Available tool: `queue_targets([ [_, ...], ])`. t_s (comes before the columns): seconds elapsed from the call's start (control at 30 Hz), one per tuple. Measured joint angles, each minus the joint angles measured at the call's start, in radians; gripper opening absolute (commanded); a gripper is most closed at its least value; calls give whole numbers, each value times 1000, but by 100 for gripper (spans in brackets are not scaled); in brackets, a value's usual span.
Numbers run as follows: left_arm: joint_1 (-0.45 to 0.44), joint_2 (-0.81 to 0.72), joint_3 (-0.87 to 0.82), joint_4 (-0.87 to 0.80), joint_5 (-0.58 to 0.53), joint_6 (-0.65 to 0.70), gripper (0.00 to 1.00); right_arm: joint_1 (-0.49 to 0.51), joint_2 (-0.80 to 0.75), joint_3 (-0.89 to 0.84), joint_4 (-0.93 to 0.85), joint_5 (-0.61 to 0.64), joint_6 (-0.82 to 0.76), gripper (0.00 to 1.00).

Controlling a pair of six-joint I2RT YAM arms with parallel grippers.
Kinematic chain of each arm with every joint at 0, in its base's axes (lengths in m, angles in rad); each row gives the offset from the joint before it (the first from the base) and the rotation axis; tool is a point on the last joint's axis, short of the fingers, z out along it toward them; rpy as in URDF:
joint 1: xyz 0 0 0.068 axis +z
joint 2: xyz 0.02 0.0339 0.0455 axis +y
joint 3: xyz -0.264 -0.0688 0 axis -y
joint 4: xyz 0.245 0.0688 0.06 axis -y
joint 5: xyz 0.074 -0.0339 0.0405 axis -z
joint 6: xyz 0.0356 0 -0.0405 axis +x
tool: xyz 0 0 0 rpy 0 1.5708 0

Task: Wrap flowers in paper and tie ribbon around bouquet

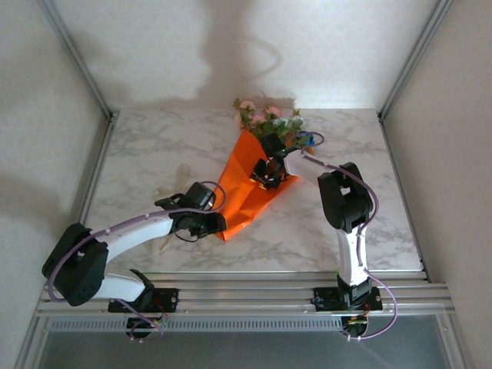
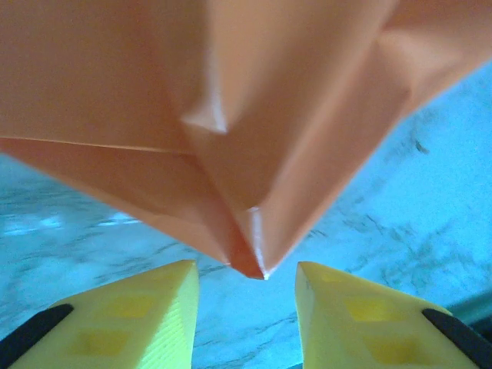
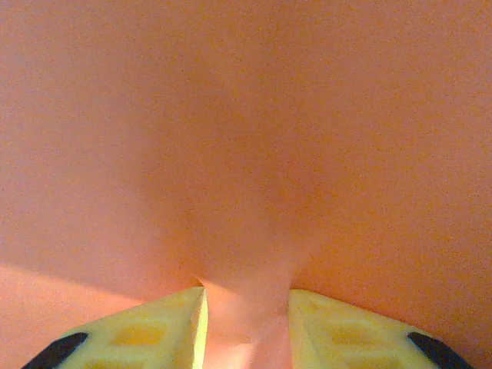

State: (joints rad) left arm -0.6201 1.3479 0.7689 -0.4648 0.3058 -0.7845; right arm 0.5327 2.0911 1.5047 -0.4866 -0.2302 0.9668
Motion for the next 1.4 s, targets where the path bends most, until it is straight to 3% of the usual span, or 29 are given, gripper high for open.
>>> queue_targets([
  [0.2, 0, -32, 198, -79, -52, -25, 39, 0, 1, 4, -8, 7, 3, 37],
  [0.4, 0, 139, 238, 13, 27, -47, 35, 0, 9, 36, -28, 16, -2, 39],
  [0.53, 7, 292, 257, -6, -9, 14, 31, 0, 10, 56, -53, 23, -23, 45],
  [0.67, 33, 372, 260, -11, -99, 106, 29, 0, -27, 37, -61, 53, -63, 58],
  [0.93, 72, 413, 244, 26, -147, 215, 28, -8, -435, -408, 109, 65, -32, 72],
  [1.1, 72, 413, 233, 50, -146, 243, 28, -8, -491, -614, 300, 26, 37, 71],
  [1.17, 72, 412, 230, 56, -146, 252, 28, -7, -463, -625, 372, 12, 65, 67],
  [1.23, 72, 412, 230, 59, -146, 263, 28, -7, -430, -624, 447, 1, 92, 56],
  [1.3, 72, 412, 230, 62, -145, 270, 27, -7, -396, -624, 497, 0, 119, 36],
  [1.37, 72, 412, 230, 62, -144, 280, 27, -8, -362, -627, 546, 3, 137, 0],
  [1.4, 72, 412, 230, 62, -144, 285, 27, -10, -351, -634, 571, 6, 146, 0],
])
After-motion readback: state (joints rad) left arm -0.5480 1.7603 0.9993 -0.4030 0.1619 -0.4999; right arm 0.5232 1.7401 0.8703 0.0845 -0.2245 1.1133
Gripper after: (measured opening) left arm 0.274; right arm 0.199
